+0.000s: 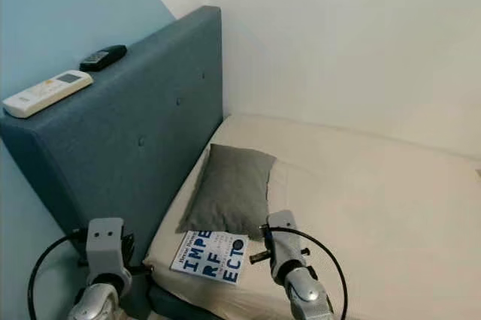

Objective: Clean up the room

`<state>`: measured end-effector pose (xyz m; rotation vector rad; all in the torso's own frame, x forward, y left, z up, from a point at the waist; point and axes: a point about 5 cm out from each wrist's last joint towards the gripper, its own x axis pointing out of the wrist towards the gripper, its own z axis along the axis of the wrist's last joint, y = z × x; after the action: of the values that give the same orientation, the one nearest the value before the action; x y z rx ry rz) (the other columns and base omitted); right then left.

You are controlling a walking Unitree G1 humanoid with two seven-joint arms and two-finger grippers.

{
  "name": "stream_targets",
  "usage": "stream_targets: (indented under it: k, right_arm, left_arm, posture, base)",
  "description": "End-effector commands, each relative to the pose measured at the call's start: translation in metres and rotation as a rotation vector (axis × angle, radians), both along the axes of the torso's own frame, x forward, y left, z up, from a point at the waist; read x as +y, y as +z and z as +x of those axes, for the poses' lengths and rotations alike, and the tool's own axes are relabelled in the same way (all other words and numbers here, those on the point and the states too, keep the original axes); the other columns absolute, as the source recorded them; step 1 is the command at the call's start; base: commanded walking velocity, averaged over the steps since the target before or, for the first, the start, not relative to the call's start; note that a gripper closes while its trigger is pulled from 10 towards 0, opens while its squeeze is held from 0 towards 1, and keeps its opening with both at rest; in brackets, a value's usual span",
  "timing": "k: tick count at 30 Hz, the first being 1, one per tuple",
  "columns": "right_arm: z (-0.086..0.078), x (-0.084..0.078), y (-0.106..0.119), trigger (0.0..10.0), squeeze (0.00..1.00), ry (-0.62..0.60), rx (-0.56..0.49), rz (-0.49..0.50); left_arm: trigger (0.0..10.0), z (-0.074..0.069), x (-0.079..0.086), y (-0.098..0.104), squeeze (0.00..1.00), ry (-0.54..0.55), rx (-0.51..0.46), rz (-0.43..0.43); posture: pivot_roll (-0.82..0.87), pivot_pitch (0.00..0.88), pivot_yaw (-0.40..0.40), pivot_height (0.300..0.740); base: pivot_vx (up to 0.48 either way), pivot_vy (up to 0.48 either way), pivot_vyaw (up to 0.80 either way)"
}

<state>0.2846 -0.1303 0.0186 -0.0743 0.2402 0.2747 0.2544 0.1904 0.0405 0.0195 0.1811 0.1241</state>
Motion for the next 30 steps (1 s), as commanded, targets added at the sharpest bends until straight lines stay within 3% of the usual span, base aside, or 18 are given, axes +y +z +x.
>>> stream_targets:
  k: [1,16,30]
  right_arm:
    - [-0.0055,-0.0051,-0.0058,10.0,0.00,-0.027,0.018,0.010]
    - [-0.0068,-0.0090,-0.0077,10.0,0.00,-0.062,0.017,0.008]
    - [-0.0073,-0.0108,-0.0069,10.0,0.00,-0.073,0.011,0.024]
  left_arm:
    - [10.0,-0.0045,-0.0037,-0.0072,0.00,-0.029,0.030,0.033]
    - [10.0,-0.0038,-0.0096,-0.0116,0.00,-0.072,0.036,0.091]
    - [10.0,-0.0048,-0.0128,-0.0124,0.00,-0.093,0.032,0.090]
  posture:
    - [0.00,0.063,-0.093,0.740]
    - [-0.01,0.060,-0.091,0.740]
    - [-0.01,0.063,-0.090,0.740]
  base:
    - [0.000,0.000,0.00]
    - [0.000,0.000,0.00]
    - [0.000,0.000,0.00]
